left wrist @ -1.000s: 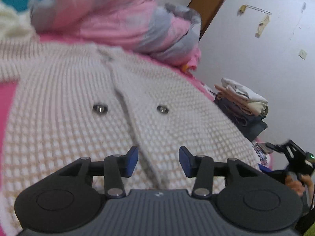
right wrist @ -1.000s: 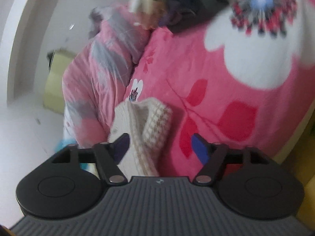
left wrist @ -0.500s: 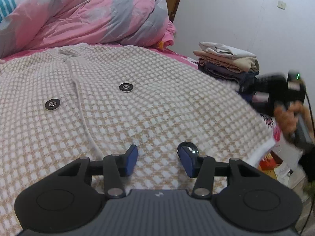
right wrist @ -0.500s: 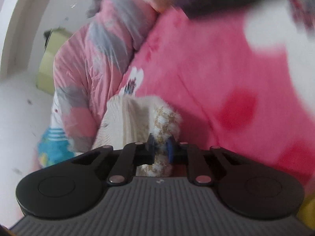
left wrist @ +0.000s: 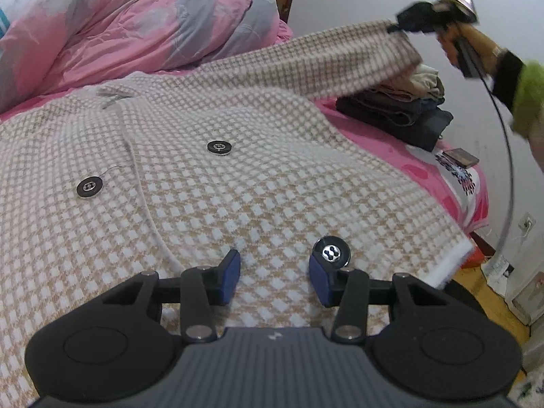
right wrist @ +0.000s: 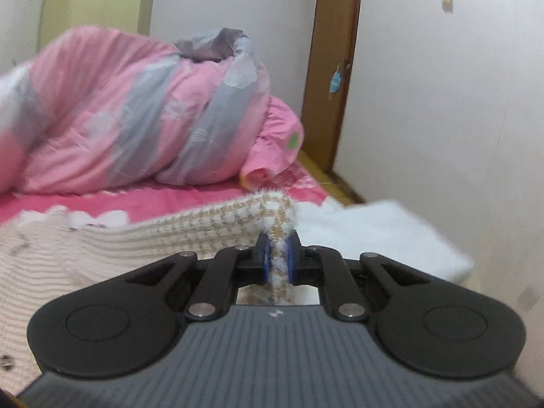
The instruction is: Fold clothes
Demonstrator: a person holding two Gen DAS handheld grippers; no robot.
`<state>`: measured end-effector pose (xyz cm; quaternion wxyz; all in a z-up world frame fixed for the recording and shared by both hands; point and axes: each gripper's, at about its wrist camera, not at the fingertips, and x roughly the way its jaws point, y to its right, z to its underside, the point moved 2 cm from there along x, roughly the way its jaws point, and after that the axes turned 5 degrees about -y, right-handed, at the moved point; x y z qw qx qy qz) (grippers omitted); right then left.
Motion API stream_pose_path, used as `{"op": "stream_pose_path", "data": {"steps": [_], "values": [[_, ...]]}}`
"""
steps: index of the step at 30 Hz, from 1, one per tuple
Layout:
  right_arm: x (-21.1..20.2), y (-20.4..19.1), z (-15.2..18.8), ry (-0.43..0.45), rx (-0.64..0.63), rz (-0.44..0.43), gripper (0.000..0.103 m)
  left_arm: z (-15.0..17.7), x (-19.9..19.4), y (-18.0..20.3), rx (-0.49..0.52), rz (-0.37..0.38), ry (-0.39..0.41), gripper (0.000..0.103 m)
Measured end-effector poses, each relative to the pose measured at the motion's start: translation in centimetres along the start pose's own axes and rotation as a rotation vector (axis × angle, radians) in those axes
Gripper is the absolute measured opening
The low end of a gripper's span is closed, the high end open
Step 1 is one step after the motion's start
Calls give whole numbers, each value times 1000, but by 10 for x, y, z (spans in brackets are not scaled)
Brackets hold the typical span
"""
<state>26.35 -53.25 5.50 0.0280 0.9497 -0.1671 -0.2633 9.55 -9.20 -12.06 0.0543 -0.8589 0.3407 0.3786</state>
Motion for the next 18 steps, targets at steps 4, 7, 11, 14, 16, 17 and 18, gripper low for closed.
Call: {"op": "stream_pose_path", "data": {"steps": [4,7,11,14,16,17,18], "values": [[21,-16,-21,0,-103,82,8,-2,2,-1,23,7,-16,46],[40,-26,-30,-2,-191,156,9,-2,2,-3,37,16,-22,46],[80,-25,-29,-78,-265,272,30,-2,3,-4,37,23,-22,46],[72,-9,-29,-43,-194,266,59,-3,2,-3,47,24,-25,47],[50,9,-33,13,-90,242,67,-4,1,-3,53,25,-29,47],[38,18,-35,41,-38,230,68,-4,1,-3,55,25,-31,47],[26,27,-38,72,4,234,68,-4,1,-3,57,26,-34,47]]}}
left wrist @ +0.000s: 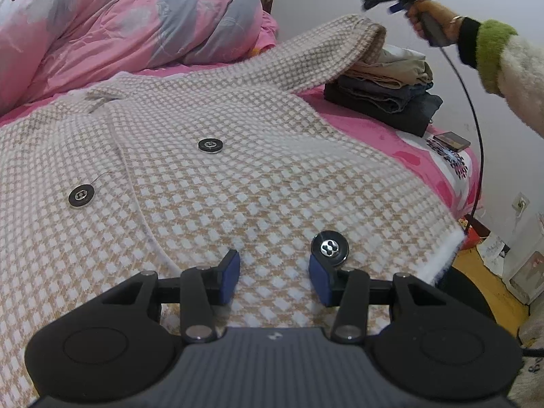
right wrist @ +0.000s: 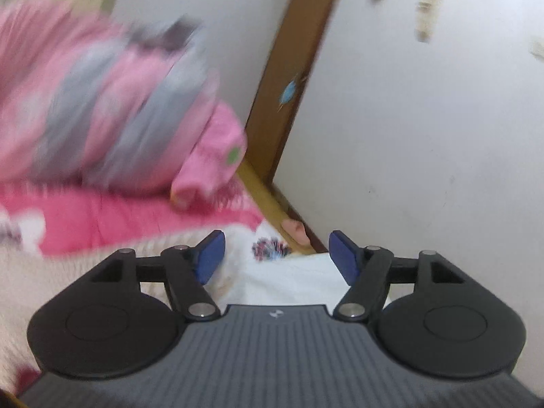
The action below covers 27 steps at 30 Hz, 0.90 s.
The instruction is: Fold clothes
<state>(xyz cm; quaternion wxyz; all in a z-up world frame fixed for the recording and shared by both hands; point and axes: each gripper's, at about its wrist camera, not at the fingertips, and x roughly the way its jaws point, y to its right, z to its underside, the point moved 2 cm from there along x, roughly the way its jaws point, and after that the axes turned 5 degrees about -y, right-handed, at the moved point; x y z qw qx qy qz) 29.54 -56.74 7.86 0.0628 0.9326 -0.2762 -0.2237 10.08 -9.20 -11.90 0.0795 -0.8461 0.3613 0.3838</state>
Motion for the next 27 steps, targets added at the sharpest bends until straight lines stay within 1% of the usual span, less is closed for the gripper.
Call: {"op": "stream_pose_path", "data": {"steps": [3,4,5,6,7,8,9,10,11,12,13,14,15,16,18,19,20,21,22,23,24,25,26,27], "values": [[-35,39,-13,97,105,36,68,-1,0,0,0,-1,-6,47],[-48,46,-15,119,133,8,67,-1,0,0,1,-1,-6,47],[-61,48,-16,130,148,-47,62,-1,0,0,1,-1,-7,47],[-74,50,-17,141,164,-102,55,-1,0,0,0,-2,-7,47],[-87,53,-17,152,179,-158,51,-1,0,0,-1,-2,-7,47],[-98,44,-14,147,157,-226,46,-1,0,-1,-2,-2,-8,47],[-109,28,-6,129,103,-306,36,-1,0,-1,-5,-1,-8,47],[-119,7,5,96,46,-397,33,-1,0,-1,-7,0,-9,48],[-126,-18,22,42,-17,-500,27,-1,0,-1,-8,1,-9,48],[-127,-45,41,-18,-77,-590,19,-1,0,-1,-9,3,-10,49],[-124,-73,60,-78,-131,-654,15,-1,0,-2,-8,5,-10,49],[-117,-99,77,-128,-179,-692,10,-1,0,-2,-8,6,-10,49],[-108,-123,93,-169,-224,-717,7,0,0,-2,-6,9,-10,49],[-99,-146,108,-207,-257,-734,6,0,0,-3,-5,12,-10,49],[-71,-182,134,-294,-255,-770,4,0,0,-4,-4,18,-9,49],[-57,-194,144,-324,-258,-767,4,1,0,-4,-7,22,-7,49],[-42,-204,157,-361,-279,-742,3,1,-1,-5,-11,25,-6,49],[-27,-212,172,-410,-305,-713,0,2,-1,-5,-14,29,-4,49],[-18,-213,179,-423,-308,-708,0,2,-1,-6,-16,33,-3,49],[-15,-208,181,-405,-292,-723,0,2,-2,-7,-17,37,-2,49],[-16,-199,176,-402,-263,-725,0,3,-2,-8,-18,41,-1,49],[-22,-186,168,-409,-207,-723,1,3,-3,-9,-19,46,0,50],[-34,-168,161,-401,-148,-753,1,3,-3,-10,-20,50,1,50],[-49,-149,154,-384,-97,-804,1,3,-4,-11,-25,56,1,50]]}}
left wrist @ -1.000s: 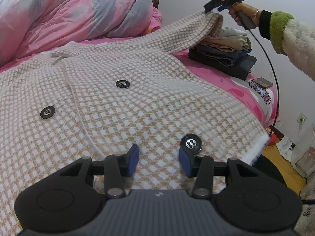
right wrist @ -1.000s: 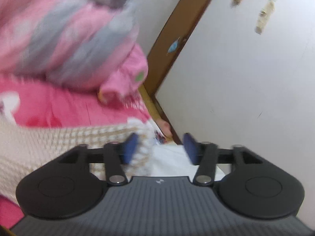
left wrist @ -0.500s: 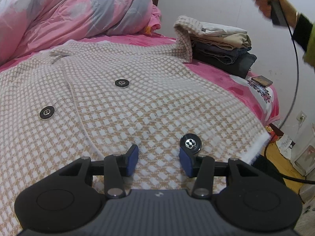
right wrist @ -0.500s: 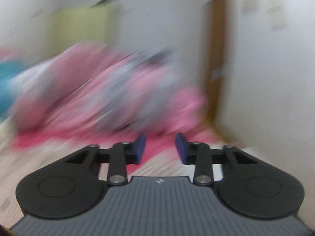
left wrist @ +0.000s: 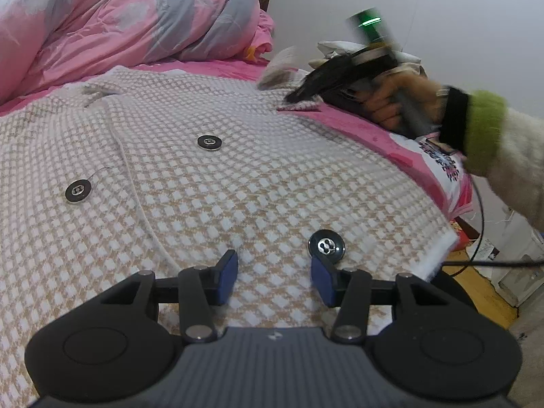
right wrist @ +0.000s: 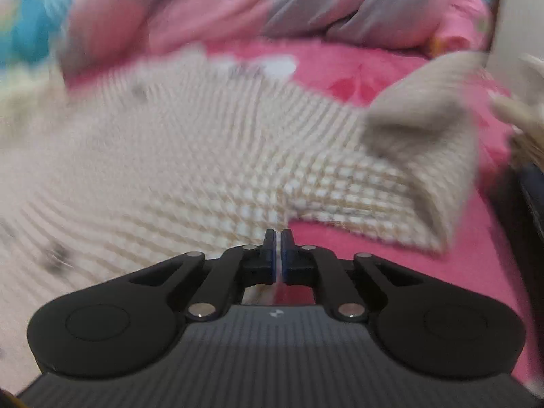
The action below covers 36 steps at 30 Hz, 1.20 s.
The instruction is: Fold clothes
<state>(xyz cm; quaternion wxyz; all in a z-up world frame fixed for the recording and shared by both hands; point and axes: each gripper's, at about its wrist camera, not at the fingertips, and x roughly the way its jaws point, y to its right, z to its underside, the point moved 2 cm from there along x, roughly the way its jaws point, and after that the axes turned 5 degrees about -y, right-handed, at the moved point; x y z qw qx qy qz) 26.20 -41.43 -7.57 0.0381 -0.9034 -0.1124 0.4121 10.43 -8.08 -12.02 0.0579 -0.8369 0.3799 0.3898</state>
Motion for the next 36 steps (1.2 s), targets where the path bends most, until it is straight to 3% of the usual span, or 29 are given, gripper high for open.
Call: {"op": "stream_pose_path", "data": {"steps": [2,4,6,8,11,14,17,19,22,24,27,29,31,33,36], "values": [[-39,-7,16,41,-23,-42,1,-1,-1,-3,-21,13,-2,51],[-61,-19,50,19,-67,-84,1,-3,-1,-5,-50,23,-7,52],[-51,-27,88,-51,-107,-76,0,-4,-1,-8,-82,33,-11,53],[-34,-29,120,-58,-149,-35,0,-6,-1,-11,-118,46,-13,54],[-55,-30,121,-25,-107,-1,4,-10,1,-16,-163,61,-26,54],[-101,-39,128,73,-87,-74,4,-10,2,-19,-195,71,-22,54],[-113,-58,162,50,-175,-83,4,-8,1,-19,-207,69,-10,54],[-91,-62,192,-7,-195,-30,2,-9,2,-19,-210,69,-6,54],[-98,-64,187,3,-132,3,1,-12,-6,-15,-207,32,5,52],[-118,-68,178,64,-104,17,5,-11,-24,-2,-139,1,48,53],[-146,-88,185,126,-187,13,5,0,-43,23,-22,-1,83,57],[-138,-98,194,95,-224,0,4,13,-40,36,25,-5,54,58],[-107,-101,205,6,-212,28,4,27,-21,41,30,-42,-17,57],[-83,-99,211,-39,-183,56,1,33,-17,46,54,-79,-15,56],[-98,-104,200,-12,-123,77,4,28,-41,51,53,-79,27,56]]}}
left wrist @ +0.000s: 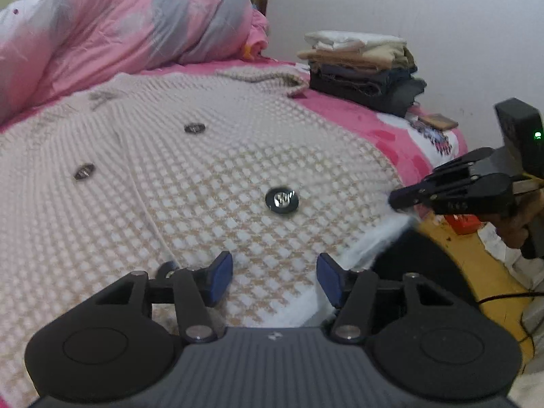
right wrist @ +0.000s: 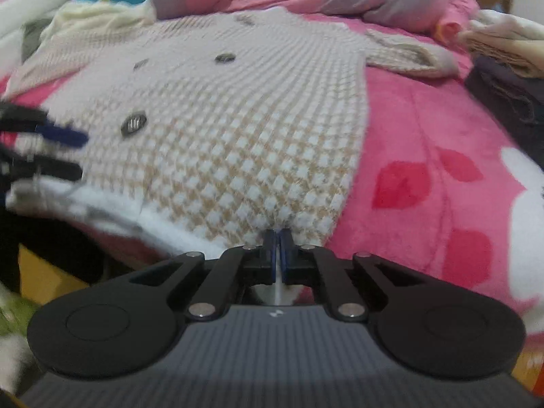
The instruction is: Fold clothes
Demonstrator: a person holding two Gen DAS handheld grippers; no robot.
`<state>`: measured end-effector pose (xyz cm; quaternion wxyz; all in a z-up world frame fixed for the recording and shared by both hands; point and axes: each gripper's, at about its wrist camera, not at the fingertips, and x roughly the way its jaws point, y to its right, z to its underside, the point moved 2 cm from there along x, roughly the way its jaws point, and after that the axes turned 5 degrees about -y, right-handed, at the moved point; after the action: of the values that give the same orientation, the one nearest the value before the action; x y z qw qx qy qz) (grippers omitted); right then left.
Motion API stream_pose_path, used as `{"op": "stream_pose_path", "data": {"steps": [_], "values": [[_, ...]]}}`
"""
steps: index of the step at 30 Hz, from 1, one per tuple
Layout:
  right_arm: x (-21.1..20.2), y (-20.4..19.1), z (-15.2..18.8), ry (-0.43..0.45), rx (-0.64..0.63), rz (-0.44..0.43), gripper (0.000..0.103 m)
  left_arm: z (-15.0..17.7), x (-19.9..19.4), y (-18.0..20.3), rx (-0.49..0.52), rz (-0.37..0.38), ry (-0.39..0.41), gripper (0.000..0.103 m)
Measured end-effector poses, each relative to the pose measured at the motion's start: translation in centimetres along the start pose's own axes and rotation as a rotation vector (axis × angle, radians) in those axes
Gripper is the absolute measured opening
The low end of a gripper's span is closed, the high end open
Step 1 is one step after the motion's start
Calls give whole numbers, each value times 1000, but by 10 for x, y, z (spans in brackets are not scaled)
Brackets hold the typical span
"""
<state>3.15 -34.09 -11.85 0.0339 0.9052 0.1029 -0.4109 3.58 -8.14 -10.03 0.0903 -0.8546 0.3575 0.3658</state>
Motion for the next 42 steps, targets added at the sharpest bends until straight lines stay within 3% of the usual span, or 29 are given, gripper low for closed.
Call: {"op": "stream_pose_path", "data": {"steps": [4,9,13,17,19,21,24,29,34,39,42], "values": [[-35,-6,-10,106,28,-15,4,-6,-24,-6,-2,9,67,59],[-29,-2,-12,124,108,9,4,-26,-27,-27,-97,31,58,59],[-31,10,-37,172,127,36,4,-63,-16,-53,-158,52,52,59],[-21,22,-83,216,73,106,4,-113,21,-80,-198,64,9,59],[-6,31,-111,221,51,131,8,-133,47,-90,-191,45,-3,59],[17,38,-140,209,35,159,28,-146,72,-101,-187,30,-6,59],[61,50,-184,203,9,219,40,-151,112,-117,-208,27,-26,58],[139,72,-248,203,-74,321,43,-132,150,-133,-235,55,-15,59],[223,102,-297,126,-140,423,48,-117,151,-140,-254,116,58,62],[278,124,-318,17,-112,433,52,-111,152,-148,-276,165,79,64],[288,136,-321,6,-65,460,49,-109,152,-152,-293,190,89,64]]}}
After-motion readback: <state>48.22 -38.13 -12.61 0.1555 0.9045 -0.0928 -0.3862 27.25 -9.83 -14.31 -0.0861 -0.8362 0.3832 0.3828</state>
